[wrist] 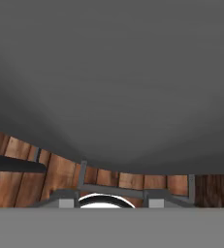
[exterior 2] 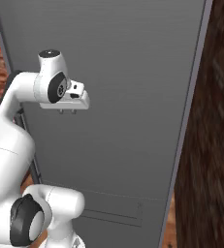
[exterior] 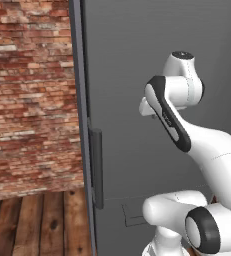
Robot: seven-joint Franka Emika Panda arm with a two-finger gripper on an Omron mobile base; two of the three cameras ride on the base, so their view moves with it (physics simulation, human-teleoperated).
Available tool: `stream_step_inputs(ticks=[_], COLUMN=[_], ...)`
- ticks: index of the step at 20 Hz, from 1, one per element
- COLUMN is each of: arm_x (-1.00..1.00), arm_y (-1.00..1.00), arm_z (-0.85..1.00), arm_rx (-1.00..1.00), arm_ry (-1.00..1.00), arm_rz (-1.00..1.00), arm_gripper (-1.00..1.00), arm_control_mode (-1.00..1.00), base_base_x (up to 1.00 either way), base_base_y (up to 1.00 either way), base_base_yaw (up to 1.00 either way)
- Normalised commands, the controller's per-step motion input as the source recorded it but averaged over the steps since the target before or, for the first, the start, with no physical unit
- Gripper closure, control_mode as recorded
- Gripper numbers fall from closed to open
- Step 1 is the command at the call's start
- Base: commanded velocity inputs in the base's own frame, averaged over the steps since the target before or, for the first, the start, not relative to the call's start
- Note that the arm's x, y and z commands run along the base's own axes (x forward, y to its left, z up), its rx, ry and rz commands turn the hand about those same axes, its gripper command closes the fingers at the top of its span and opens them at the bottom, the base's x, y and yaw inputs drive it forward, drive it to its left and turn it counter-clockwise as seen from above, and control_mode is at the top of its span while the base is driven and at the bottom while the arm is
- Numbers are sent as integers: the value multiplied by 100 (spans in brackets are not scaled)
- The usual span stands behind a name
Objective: Take the lemon wedge from the fridge and place it on the plate with fish on the dining counter.
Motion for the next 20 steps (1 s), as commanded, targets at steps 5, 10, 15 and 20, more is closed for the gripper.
stream_step_inputs(ticks=[5, 10, 15, 20], arm_x=[0, -7, -13, -1], arm_y=[3, 34, 48, 32], arm_z=[0, 0, 0, 0], arm_rx=[0, 0, 0, 2], arm_ry=[-1, -9, -11, -4], arm_rz=[0, 0, 0, 0], arm_gripper=[-100, -100, -100, -100], arm_control_mode=[-100, -100, -100, -100], base_base_x=[0, 0, 0, 0], base_base_y=[0, 0, 0, 0], base_base_yaw=[0, 0, 0, 0])
